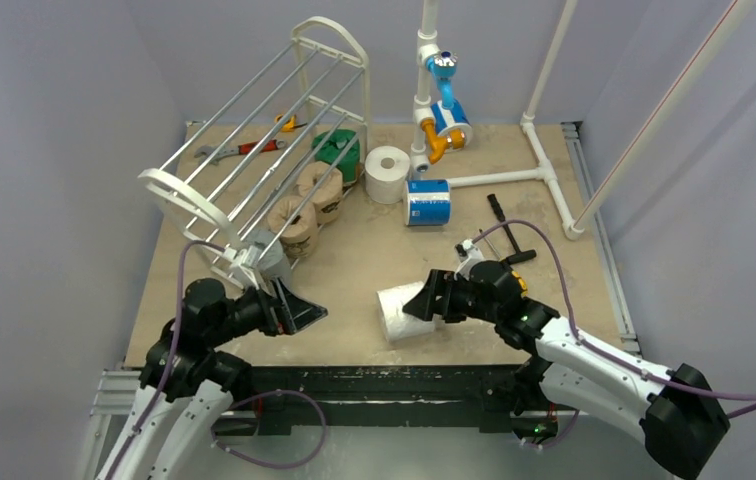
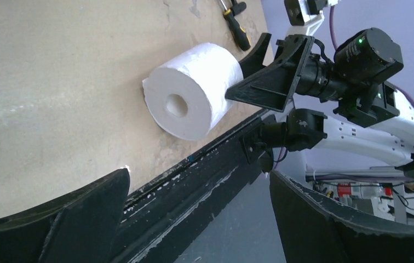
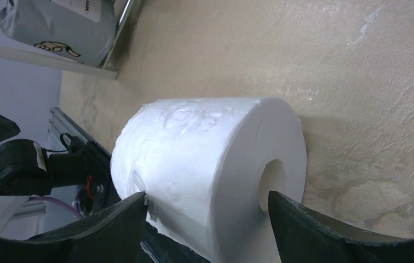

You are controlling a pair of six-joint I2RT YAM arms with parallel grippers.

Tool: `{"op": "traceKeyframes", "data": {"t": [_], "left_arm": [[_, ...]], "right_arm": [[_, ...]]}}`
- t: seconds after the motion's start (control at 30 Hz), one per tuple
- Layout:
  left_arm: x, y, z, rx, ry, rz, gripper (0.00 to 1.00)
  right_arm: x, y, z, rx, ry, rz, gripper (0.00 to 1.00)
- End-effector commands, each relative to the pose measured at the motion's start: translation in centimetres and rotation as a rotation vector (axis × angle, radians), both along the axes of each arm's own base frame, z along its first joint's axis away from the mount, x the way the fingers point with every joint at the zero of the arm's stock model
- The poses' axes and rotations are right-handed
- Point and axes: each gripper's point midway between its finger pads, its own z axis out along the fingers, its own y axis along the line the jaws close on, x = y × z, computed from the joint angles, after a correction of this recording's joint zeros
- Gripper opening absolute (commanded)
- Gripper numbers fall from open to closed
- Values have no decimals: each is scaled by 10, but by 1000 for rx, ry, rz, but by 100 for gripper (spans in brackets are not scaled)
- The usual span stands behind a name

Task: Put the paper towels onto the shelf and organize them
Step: Adjust the paper towel at the center of the board.

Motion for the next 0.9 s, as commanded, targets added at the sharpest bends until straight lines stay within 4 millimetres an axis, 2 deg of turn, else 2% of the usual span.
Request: {"op": "traceKeyframes", "data": {"t": [0.0, 0.13, 0.23, 0.33, 0.47, 0.63, 0.73, 0.87], "left_arm": [[10, -25, 1, -37, 4, -83, 99], [15, -51, -14, 10, 32, -139, 99], [19, -59, -17, 52, 24, -127, 98], [23, -55, -17, 56, 3, -88, 98], [23, -37, -23, 107, 2, -17, 98], [19, -21, -22, 118, -9, 37, 99], [11, -26, -21, 110, -10, -17, 100], [-4, -48, -22, 121, -9, -157, 100]], "right_arm": [[-1, 13, 11, 73, -21, 43, 78], [-2, 15, 12, 87, -29, 53, 78], [-3, 14, 12, 92, -28, 51, 78], [-5, 12, 11, 90, -24, 52, 78], [-5, 10, 12, 85, -32, 46, 78], [-2, 10, 24, 102, -66, 41, 78], [-2, 10, 27, 100, -75, 43, 78], [-2, 7, 25, 84, -75, 40, 79]]}}
